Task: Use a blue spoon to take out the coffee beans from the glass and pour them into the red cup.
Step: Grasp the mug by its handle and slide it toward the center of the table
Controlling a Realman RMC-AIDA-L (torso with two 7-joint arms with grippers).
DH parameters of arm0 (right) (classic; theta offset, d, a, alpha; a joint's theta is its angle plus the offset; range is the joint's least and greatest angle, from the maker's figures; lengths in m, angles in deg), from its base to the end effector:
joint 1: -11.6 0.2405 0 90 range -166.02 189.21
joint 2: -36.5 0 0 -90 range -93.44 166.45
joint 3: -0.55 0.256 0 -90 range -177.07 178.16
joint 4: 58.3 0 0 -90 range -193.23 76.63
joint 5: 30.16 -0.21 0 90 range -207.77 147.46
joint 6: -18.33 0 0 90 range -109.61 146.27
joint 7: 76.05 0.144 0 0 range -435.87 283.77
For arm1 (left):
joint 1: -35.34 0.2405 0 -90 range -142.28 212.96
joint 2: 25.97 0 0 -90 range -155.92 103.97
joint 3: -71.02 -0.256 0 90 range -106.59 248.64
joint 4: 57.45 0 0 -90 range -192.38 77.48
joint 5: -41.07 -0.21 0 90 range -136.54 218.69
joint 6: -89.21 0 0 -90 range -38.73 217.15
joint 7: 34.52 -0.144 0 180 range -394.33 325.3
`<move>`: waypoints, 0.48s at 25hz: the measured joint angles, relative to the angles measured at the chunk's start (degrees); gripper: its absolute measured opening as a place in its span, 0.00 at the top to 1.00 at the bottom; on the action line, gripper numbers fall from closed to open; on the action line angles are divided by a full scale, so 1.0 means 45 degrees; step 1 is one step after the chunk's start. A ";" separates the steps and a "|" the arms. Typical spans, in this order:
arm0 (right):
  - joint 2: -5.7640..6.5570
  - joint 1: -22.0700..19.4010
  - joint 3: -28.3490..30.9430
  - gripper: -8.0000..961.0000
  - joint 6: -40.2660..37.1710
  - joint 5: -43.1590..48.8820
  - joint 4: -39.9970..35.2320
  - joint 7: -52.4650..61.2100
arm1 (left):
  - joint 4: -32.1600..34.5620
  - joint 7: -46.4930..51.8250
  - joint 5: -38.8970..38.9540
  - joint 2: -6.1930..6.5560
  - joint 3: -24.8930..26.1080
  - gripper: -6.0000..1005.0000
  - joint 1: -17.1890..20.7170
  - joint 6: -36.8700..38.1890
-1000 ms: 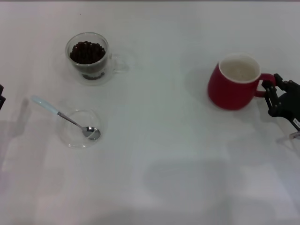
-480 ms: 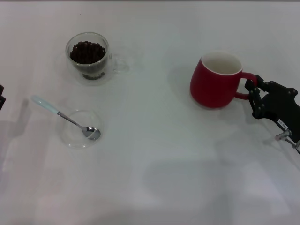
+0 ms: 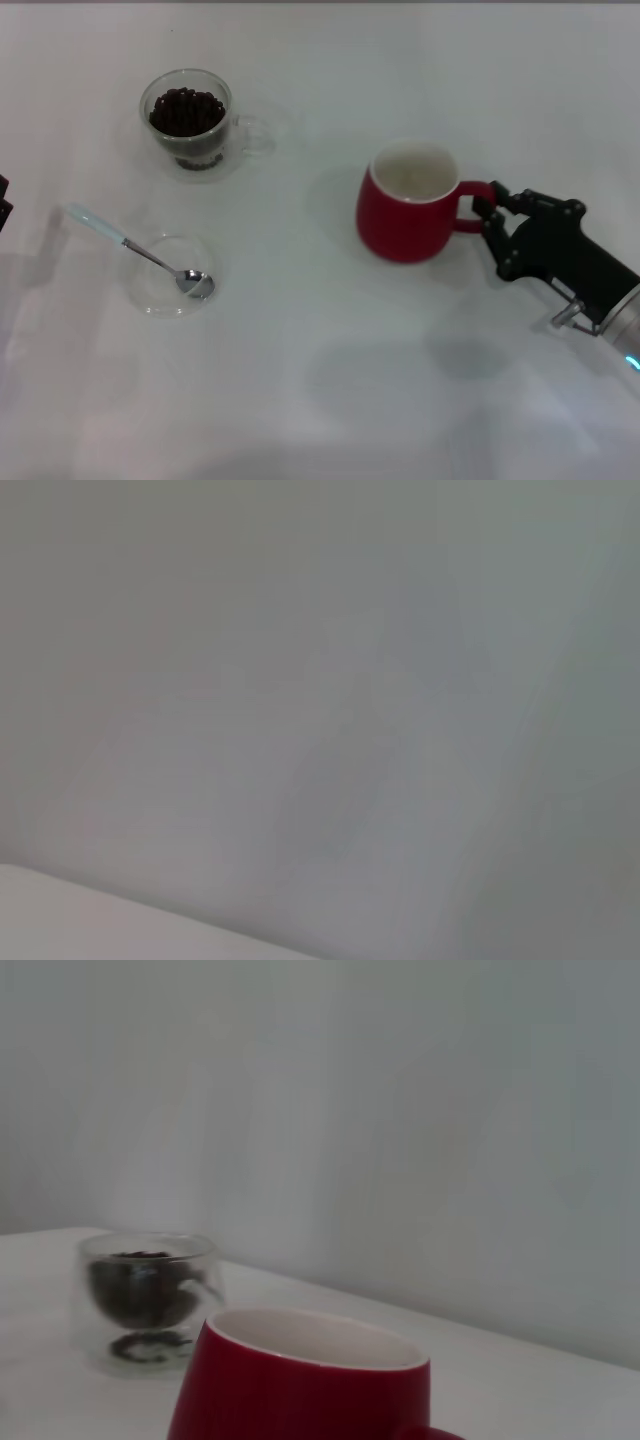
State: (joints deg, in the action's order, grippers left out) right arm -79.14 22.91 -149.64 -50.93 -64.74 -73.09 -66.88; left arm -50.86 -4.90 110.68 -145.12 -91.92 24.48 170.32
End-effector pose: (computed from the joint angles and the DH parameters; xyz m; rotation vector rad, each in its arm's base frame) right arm 0.3465 0.2251 -0.0689 -2.0721 0.4888 0.6134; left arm -0.3684 0.2232 -0.0230 -1.5606 -0.8542 -0.9246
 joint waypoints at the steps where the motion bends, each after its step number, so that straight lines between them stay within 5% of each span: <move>1: -0.0001 0.0006 -0.0001 0.81 -0.0008 0.0182 -0.0024 -0.0012 | -0.0001 0.0001 0.0001 0.0015 0.0000 0.17 -0.0033 0.0000; 12: -0.0039 0.0005 -0.0021 0.81 0.0770 0.1669 -0.0931 -0.1108 | 0.0096 0.0001 -0.0023 -0.0014 0.0000 0.17 -0.0186 0.0001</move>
State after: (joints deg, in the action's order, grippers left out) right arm -79.32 22.93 -149.74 -47.46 -57.23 -77.28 -71.87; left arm -50.43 -4.90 110.58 -145.19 -91.92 23.65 170.33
